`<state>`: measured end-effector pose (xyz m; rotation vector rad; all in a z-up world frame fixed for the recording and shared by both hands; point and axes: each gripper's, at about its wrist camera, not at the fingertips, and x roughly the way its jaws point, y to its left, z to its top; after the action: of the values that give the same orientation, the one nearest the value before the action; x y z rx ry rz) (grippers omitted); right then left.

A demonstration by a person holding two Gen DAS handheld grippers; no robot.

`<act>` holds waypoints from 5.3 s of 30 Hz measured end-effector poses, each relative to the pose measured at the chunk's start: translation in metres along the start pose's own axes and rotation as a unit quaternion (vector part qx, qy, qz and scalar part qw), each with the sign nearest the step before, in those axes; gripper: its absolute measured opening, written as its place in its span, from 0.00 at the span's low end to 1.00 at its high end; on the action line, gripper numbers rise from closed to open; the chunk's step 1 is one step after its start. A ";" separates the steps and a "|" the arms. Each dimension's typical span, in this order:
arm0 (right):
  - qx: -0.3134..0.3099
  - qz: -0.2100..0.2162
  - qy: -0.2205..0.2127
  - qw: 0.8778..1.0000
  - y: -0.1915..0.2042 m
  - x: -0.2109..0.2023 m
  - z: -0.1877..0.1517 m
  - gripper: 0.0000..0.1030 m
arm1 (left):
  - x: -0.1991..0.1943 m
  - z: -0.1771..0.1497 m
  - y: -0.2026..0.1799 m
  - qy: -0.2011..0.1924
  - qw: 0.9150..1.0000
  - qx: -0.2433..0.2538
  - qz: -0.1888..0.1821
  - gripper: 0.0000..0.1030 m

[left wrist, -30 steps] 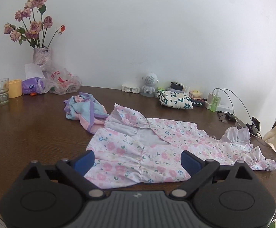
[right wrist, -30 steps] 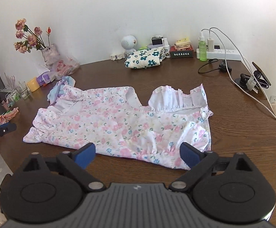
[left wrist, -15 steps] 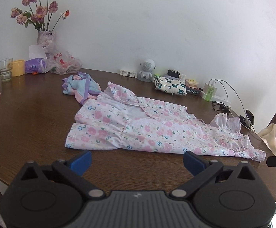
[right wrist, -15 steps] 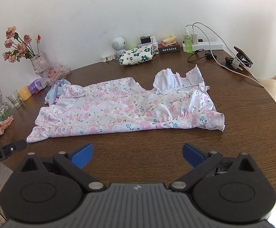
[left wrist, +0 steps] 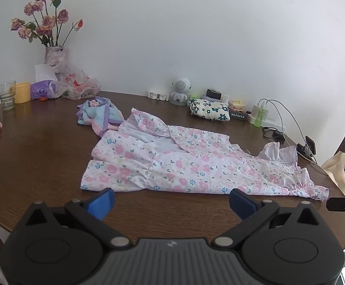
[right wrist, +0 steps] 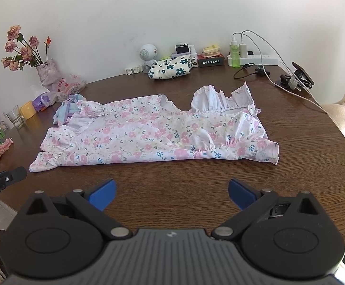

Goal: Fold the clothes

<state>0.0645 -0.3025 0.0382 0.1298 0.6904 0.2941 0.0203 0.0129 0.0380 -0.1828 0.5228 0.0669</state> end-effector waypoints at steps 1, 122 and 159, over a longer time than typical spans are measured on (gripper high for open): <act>0.001 -0.001 0.001 1.000 0.000 0.000 0.000 1.00 | 0.000 0.001 0.000 0.001 1.000 0.001 0.000 1.00; -0.437 0.224 0.318 0.811 0.080 0.379 0.245 0.23 | 0.385 0.197 0.043 0.338 0.833 0.367 -0.239 0.26; -0.581 0.096 0.066 0.806 0.118 0.169 0.062 0.00 | 0.174 0.042 0.010 0.110 0.794 0.587 -0.114 0.02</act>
<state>0.2021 -0.1391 0.0080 -1.0163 0.5313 0.8845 0.1903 0.0336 -0.0158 0.9879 0.6868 -0.5268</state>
